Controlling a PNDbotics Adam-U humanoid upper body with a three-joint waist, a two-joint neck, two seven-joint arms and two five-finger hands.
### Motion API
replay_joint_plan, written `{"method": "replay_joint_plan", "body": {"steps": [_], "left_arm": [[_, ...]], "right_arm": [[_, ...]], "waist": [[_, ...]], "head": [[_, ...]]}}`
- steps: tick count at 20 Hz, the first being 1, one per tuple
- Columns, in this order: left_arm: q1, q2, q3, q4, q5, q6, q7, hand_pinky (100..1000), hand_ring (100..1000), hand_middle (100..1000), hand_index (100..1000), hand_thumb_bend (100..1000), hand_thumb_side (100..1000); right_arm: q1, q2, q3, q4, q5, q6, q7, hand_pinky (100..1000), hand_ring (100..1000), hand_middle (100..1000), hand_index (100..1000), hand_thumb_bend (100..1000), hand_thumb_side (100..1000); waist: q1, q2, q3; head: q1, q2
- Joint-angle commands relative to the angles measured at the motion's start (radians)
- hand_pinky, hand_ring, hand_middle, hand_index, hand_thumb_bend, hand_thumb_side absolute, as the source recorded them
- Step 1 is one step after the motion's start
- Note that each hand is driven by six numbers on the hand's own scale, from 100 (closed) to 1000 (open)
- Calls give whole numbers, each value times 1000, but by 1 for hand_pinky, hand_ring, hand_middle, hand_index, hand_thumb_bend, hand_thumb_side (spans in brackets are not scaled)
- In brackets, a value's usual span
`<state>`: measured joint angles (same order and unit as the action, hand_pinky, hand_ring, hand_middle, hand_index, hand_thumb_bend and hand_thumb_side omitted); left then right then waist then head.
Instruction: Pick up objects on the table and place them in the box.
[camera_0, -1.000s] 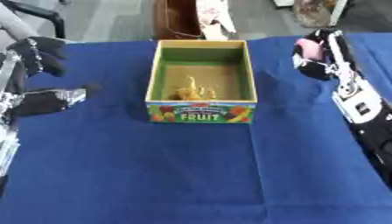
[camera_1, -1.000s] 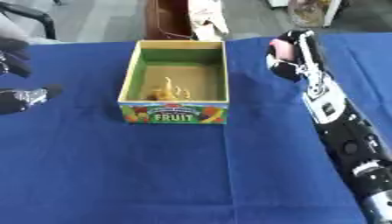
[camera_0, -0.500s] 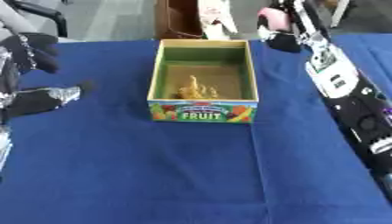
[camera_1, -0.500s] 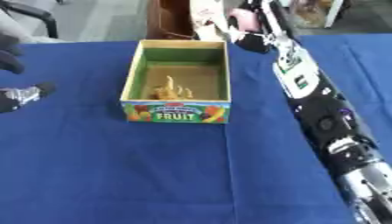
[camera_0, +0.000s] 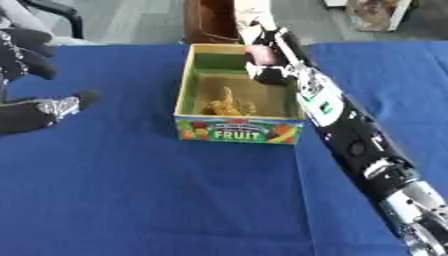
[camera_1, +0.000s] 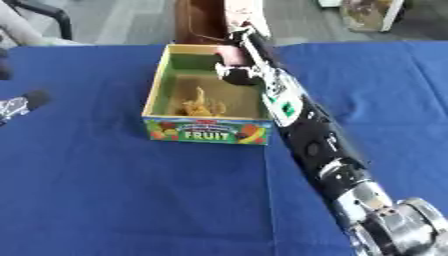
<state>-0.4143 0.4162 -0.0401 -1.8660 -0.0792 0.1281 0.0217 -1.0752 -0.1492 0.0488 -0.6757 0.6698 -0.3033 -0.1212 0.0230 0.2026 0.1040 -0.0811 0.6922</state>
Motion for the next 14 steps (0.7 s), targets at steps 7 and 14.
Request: {"method": "replay_joint_plan", "body": {"steps": [7, 14], "left_arm": [[-17, 3, 2, -16, 4, -1, -3, 565, 516, 544, 710, 804, 100], [-10, 1, 3, -4, 1, 0, -2, 564, 515, 543, 710, 804, 100]], "right_arm": [[-17, 19, -9, 26, 70, -9, -25, 374, 458, 426, 541, 127, 100], [-10, 11, -12, 12, 90, -18, 10, 703, 871, 811, 870, 548, 345]], "waist": [[1, -9, 7], [0, -11, -2]], "head": [[-3, -13], [2, -10]]}}
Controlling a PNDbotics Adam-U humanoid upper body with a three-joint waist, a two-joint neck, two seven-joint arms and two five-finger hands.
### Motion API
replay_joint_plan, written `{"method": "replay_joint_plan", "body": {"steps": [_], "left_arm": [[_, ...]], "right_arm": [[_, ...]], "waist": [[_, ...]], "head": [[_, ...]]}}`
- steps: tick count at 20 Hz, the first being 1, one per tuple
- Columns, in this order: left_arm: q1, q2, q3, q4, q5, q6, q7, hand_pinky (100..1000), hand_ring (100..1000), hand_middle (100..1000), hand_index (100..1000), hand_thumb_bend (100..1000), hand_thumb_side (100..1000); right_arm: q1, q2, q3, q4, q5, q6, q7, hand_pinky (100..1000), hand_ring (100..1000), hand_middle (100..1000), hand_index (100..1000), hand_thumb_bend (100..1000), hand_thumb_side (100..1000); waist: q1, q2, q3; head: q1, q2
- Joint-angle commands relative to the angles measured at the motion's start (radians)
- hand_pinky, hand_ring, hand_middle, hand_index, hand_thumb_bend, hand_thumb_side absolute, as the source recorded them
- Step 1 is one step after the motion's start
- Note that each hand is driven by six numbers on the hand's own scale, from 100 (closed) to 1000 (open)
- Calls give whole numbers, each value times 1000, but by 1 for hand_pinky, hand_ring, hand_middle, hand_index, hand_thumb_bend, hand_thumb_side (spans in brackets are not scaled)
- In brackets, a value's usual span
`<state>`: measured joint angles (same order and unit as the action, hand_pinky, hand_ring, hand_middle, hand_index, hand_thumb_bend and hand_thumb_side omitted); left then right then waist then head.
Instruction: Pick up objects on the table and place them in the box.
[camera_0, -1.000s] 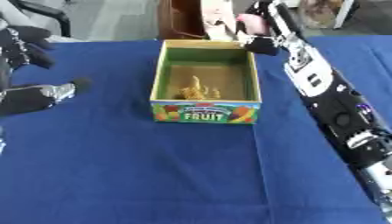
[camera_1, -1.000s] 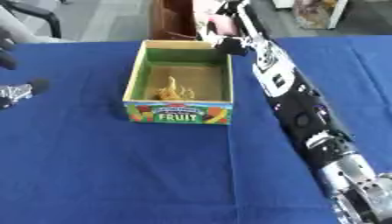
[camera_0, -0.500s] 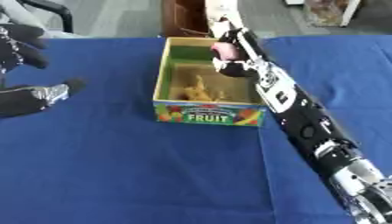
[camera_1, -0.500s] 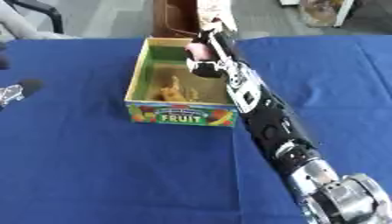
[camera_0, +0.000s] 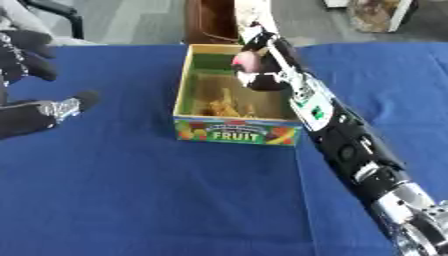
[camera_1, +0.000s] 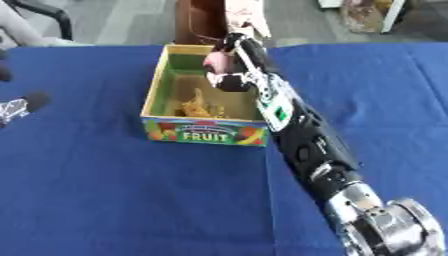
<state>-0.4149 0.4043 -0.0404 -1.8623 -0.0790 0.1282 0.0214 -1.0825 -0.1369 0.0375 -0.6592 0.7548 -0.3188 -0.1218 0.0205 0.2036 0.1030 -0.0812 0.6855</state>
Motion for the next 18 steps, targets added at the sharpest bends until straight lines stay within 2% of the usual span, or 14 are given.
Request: {"method": "replay_joint_plan", "body": {"steps": [1, 5, 11, 15, 18], "left_arm": [[-8, 13, 4, -6, 0, 0, -2, 564, 515, 543, 710, 804, 100], [-1, 14, 6, -4, -2, 0, 0, 564, 515, 543, 710, 805, 100], [16, 17, 12, 2, -6, 0, 6, 563, 515, 542, 709, 805, 100], [32, 22, 21, 5, -9, 1, 15, 562, 514, 541, 708, 805, 100], [46, 26, 28, 9, -11, 2, 24, 562, 514, 541, 707, 805, 100]], "right_arm": [[-2, -3, -2, -9, 2, -1, 12, 737, 907, 835, 887, 575, 370], [1, -13, 0, -41, -2, 7, 7, 806, 950, 881, 919, 620, 400], [9, -38, 15, -106, -15, 9, 7, 825, 947, 885, 917, 625, 397], [21, -71, 35, -183, -81, -1, 10, 766, 904, 834, 879, 587, 339], [39, -107, 56, -267, -172, -3, 21, 692, 841, 776, 844, 547, 282]], "waist": [[2, -12, -2], [1, -15, -10], [-2, -22, -27], [-5, -29, -45], [-8, -35, -63]], "head": [[4, -3], [10, 0], [22, 7], [38, 14], [50, 19]]}}
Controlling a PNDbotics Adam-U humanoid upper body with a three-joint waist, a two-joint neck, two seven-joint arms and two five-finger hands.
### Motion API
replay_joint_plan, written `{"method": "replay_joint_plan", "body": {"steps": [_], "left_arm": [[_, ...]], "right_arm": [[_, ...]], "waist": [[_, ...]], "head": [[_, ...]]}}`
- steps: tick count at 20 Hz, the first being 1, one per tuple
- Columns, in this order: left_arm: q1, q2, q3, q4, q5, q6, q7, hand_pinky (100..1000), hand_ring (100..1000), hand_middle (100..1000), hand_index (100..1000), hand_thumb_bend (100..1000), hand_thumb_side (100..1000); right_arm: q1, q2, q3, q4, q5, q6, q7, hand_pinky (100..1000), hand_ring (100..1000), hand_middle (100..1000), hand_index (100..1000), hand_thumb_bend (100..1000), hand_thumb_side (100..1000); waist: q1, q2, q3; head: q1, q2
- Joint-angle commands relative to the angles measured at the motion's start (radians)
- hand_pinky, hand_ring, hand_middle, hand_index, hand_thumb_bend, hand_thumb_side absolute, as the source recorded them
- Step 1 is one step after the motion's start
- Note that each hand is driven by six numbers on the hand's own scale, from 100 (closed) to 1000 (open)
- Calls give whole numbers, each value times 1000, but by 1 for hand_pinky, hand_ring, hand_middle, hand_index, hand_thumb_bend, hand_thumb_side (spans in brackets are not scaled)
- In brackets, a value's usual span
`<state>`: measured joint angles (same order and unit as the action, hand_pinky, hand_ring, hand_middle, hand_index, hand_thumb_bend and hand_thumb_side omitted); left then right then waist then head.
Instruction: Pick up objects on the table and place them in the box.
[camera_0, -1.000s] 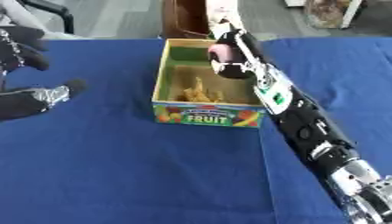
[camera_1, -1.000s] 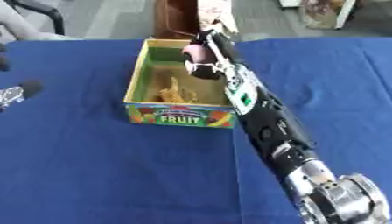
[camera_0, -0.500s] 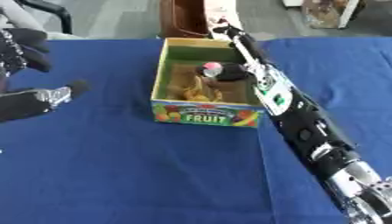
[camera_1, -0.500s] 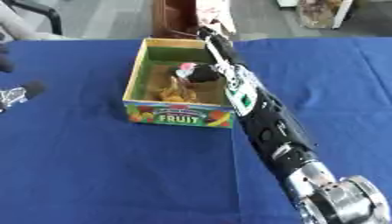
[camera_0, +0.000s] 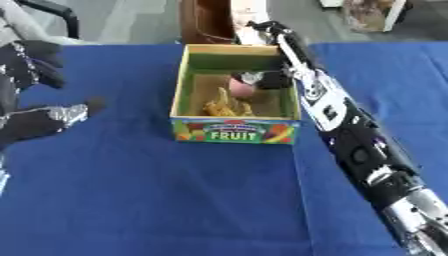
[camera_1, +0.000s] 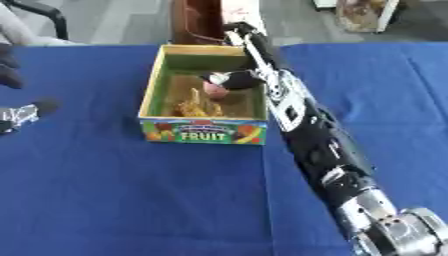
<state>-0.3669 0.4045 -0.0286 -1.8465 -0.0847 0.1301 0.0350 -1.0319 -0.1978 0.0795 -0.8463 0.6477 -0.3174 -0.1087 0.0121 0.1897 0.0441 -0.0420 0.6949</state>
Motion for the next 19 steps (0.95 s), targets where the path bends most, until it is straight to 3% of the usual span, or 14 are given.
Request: {"method": "replay_joint_plan", "body": {"steps": [1, 8, 12, 19], "left_arm": [[2, 27, 18, -5, -6, 0, 13, 562, 514, 541, 706, 805, 100], [33, 32, 35, 8, -7, 0, 41, 557, 511, 536, 702, 804, 100], [47, 32, 45, 8, -2, -4, 65, 553, 507, 532, 698, 804, 100], [70, 32, 57, 4, 6, -10, 97, 546, 499, 524, 694, 804, 100]], "right_arm": [[-3, -61, 21, -113, -100, -4, 16, 678, 828, 765, 839, 536, 266], [115, -199, 32, -378, -376, 38, 61, 631, 790, 725, 805, 369, 162], [220, -269, -6, -498, -493, 66, 49, 614, 776, 708, 787, 323, 146], [406, -338, -85, -656, -614, 78, 11, 600, 763, 693, 778, 262, 131]], "waist": [[-1, -23, -10], [-4, -27, -53], [-5, -25, -73], [-5, -19, -100]], "head": [[16, 10], [51, 18], [71, 20], [95, 20]]}}
